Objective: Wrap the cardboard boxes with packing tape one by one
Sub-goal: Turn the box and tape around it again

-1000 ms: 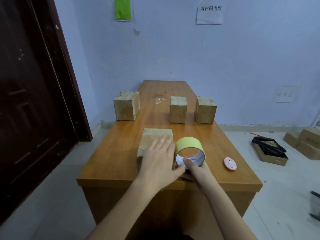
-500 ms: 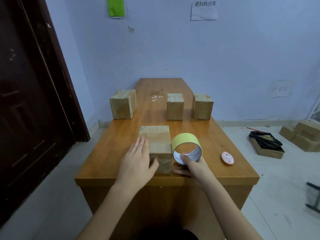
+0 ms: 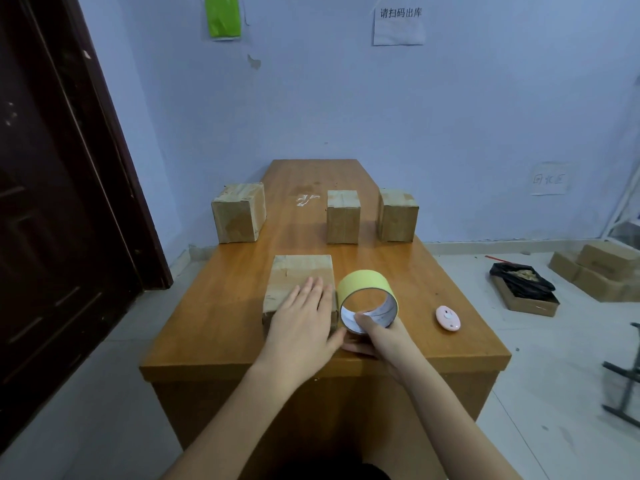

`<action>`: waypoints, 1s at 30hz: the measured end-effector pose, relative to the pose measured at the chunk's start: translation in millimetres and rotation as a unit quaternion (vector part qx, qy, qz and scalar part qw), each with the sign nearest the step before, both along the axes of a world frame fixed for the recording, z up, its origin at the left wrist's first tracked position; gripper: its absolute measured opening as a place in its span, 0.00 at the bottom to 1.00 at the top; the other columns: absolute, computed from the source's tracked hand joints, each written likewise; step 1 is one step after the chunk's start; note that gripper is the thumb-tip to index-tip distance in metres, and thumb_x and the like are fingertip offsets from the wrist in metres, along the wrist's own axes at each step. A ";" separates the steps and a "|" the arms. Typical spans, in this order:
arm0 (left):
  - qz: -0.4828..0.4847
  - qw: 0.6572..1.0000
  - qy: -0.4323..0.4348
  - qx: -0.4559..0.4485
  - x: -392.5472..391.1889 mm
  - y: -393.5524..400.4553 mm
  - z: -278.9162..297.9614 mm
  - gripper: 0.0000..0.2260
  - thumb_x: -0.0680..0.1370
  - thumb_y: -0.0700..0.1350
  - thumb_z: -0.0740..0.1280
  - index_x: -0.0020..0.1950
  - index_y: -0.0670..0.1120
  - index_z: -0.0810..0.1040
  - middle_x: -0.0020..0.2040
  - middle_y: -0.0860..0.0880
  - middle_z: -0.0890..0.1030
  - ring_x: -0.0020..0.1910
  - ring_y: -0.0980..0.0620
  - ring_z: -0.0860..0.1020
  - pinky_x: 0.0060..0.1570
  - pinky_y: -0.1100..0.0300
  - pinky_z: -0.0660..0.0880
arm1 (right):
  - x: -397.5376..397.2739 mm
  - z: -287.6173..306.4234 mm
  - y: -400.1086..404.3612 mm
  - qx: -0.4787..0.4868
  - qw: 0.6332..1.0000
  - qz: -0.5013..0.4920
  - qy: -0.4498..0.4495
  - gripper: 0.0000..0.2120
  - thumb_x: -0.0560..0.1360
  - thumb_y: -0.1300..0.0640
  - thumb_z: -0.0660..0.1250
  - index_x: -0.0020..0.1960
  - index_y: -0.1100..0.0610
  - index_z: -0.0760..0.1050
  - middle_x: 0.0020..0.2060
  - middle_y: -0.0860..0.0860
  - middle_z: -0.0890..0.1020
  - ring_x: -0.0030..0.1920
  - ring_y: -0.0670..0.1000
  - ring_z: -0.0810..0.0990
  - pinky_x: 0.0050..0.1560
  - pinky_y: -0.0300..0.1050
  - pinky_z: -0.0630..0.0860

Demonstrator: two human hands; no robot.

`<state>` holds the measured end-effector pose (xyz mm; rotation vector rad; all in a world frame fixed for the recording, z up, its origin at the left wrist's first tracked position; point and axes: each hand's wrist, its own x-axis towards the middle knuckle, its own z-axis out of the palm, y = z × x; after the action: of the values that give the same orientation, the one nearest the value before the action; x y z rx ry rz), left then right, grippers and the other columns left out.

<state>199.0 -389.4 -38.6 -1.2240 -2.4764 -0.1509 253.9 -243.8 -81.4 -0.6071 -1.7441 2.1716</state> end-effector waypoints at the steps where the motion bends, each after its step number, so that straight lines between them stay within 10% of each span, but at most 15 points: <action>1: 0.004 1.000 0.004 0.009 -0.5 0.4 -1.2 0.28 0.81 0.58 0.49 0.77 0.46 0.47 0.77 0.47 0.49 0.76 0.51 0.47 0.71 0.58 0.42 | 0.1 -0.2 -0.4 0.000 1.000 0.001 -0.005 0.11 0.78 0.59 0.65 0.58 0.62 0.74 0.50 0.59 0.82 0.43 0.55 0.85 0.45 0.50 0.83; 8: 0.014 0.994 -0.026 0.107 -1.4 -2.0 -2.2 0.23 0.82 0.52 0.51 0.76 0.50 0.54 0.76 0.53 0.56 0.75 0.57 0.52 0.68 0.66 0.44 | 2.1 8.6 -6.3 -0.040 0.999 -0.017 0.013 0.30 0.71 0.45 0.72 0.66 0.48 0.62 0.58 0.54 0.77 0.52 0.55 0.83 0.50 0.48 0.82; 17: 0.005 0.954 -0.138 0.267 14.5 5.8 3.8 0.22 0.80 0.48 0.59 0.74 0.51 0.61 0.73 0.54 0.62 0.72 0.56 0.61 0.67 0.59 0.60 | 11.1 49.4 -3.0 0.085 0.996 0.012 0.012 0.07 0.78 0.51 0.65 0.53 0.52 0.76 0.45 0.52 0.85 0.44 0.52 0.84 0.38 0.45 0.82; 30: -0.007 0.921 -0.222 0.320 11.8 -14.0 -0.7 0.24 0.80 0.49 0.57 0.75 0.54 0.57 0.73 0.52 0.64 0.72 0.52 0.62 0.68 0.53 0.62 | 7.5 81.6 7.5 0.270 0.956 0.098 -0.053 0.09 0.81 0.53 0.60 0.60 0.54 0.70 0.49 0.52 0.81 0.41 0.50 0.83 0.31 0.42 0.80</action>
<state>210.9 -403.4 -39.2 -0.9812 -2.4362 -1.2556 261.4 -236.3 0.2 -0.4244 -2.4113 1.6680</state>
